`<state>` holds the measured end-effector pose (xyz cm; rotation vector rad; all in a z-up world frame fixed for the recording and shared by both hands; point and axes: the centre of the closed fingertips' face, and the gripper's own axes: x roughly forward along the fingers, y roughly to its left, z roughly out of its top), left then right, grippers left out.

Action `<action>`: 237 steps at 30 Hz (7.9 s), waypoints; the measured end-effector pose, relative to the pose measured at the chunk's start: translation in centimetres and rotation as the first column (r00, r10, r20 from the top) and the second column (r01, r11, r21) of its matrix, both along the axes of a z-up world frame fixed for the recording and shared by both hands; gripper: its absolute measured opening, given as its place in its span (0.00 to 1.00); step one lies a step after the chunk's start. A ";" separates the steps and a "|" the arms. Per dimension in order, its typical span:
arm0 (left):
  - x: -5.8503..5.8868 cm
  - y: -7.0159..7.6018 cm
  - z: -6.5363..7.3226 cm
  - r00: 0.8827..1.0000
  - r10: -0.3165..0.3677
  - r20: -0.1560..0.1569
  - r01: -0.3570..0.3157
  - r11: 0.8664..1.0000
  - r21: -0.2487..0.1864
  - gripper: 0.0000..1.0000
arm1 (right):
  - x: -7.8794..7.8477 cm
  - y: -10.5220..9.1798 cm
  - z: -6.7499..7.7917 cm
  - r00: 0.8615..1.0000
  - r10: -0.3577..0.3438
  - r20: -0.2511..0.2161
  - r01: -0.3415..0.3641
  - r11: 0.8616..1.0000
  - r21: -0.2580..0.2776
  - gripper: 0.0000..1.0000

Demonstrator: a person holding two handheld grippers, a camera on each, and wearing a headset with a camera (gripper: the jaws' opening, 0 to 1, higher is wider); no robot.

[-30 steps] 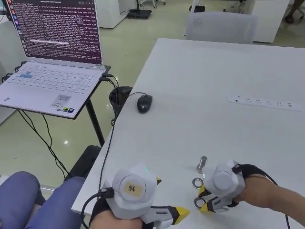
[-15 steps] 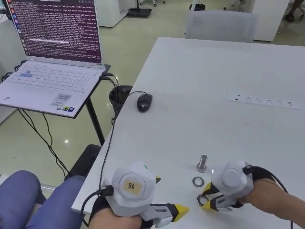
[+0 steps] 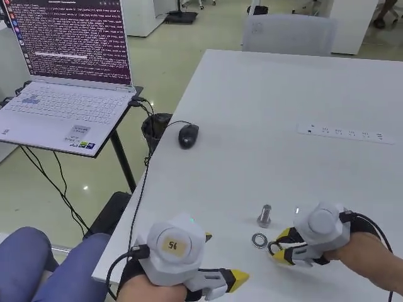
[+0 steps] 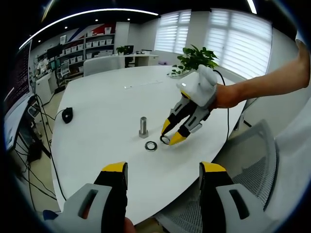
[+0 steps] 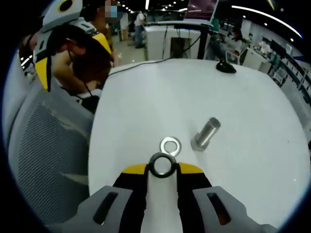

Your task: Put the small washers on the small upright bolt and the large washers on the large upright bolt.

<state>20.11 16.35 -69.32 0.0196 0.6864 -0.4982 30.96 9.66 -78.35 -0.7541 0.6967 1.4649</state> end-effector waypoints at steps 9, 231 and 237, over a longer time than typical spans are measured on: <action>-0.1 0.0 -0.2 1.000 0.004 -0.002 -0.004 1.000 -0.002 0.59 | 3.0 1.3 3.0 0.996 -0.006 0.086 0.004 1.000 0.021 0.23; 0.0 1.9 -0.6 0.999 0.035 -0.017 -0.035 0.999 -0.003 0.58 | 5.3 3.4 -2.6 0.988 -0.154 0.018 0.155 0.985 -0.079 0.24; 0.2 1.5 -0.7 0.999 0.030 -0.020 -0.030 1.000 -0.002 0.58 | 3.9 1.6 -2.3 0.969 -0.246 -0.023 0.245 0.969 -0.035 0.25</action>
